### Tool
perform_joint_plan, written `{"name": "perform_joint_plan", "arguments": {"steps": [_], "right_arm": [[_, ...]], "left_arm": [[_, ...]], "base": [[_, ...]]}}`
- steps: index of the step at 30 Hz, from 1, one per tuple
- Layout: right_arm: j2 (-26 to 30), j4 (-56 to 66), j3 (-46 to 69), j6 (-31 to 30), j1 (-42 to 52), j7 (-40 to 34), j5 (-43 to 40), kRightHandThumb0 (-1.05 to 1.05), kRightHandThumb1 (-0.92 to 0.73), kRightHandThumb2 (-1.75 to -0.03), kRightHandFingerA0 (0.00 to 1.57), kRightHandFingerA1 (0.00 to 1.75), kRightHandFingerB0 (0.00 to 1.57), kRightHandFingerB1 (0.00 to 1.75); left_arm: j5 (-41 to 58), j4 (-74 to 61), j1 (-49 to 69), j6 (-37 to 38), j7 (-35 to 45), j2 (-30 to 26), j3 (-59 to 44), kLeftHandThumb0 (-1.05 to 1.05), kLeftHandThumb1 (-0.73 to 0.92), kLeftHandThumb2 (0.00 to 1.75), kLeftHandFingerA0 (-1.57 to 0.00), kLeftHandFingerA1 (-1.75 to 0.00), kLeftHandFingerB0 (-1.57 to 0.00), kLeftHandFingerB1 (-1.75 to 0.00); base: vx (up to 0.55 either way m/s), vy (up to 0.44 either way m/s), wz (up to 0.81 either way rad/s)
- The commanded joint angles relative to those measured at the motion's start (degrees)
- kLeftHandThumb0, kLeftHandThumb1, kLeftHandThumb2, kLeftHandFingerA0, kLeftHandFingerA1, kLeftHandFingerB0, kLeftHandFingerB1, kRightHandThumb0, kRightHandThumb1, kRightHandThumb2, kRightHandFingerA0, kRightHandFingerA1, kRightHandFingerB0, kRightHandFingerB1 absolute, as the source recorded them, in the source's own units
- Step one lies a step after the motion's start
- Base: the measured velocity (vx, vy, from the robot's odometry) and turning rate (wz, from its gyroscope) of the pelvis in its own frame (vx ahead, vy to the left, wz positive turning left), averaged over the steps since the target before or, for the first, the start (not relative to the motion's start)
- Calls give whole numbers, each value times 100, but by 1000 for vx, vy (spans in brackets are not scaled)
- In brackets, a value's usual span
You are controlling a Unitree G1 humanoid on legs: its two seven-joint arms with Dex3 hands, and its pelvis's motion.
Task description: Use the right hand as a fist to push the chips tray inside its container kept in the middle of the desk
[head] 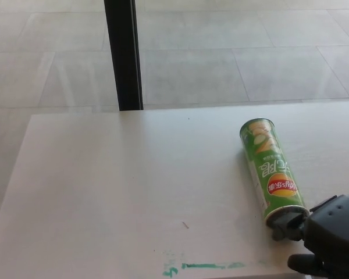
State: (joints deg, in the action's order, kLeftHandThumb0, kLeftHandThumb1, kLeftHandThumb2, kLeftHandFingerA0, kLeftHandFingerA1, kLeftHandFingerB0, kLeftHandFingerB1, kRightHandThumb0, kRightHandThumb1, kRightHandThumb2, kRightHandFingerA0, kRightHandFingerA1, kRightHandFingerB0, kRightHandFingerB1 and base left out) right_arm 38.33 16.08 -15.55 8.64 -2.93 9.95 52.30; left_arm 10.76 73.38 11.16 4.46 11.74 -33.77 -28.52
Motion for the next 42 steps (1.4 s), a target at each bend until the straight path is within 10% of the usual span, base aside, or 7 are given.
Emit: {"name": "perform_joint_plan", "arguments": {"steps": [1,19,27,31,33,39,42], "right_arm": [[1091,2330,1836,-1037,646,2849,-3660,-62,-84,-68,79,142,57,52],[-365,-1371,5885,216,972,897,-5376,-55,-74,-64,85,129,63,49],[-706,-4716,6485,699,167,-971,-5102,-71,-76,-64,104,111,70,46],[-665,-5789,6637,695,64,-1247,-5087,-69,-79,-64,103,123,65,54],[-681,-6403,6850,643,35,-1442,-5223,-72,-76,-63,100,128,66,69],[-719,-7183,7378,546,-188,-1663,-5675,-68,-76,-63,100,123,60,71],[-679,-7570,7591,556,-191,-1817,-5787,-65,-75,-63,102,125,62,77]], "left_arm": [[86,39,91,46,16,-57,-45,-95,62,145,-101,-137,0,-78],[133,-17,164,45,112,-63,-78,-80,54,135,-113,-138,0,-74],[95,48,157,103,30,-39,-62,-105,86,97,-63,-140,-37,-113],[60,70,149,74,-43,-69,-40,-89,58,140,-110,-140,0,-76],[86,-16,227,127,49,-45,-44,-105,87,98,-55,-135,-30,-104],[118,43,275,172,208,-29,-73,-105,85,99,-52,-148,-19,-114],[62,125,217,90,40,-27,-42,-91,64,143,-98,-134,0,-77]], "base": [[0,0,0],[0,0,0],[0,0,0],[0,0,0],[0,0,0],[0,0,0],[0,0,0]]}}
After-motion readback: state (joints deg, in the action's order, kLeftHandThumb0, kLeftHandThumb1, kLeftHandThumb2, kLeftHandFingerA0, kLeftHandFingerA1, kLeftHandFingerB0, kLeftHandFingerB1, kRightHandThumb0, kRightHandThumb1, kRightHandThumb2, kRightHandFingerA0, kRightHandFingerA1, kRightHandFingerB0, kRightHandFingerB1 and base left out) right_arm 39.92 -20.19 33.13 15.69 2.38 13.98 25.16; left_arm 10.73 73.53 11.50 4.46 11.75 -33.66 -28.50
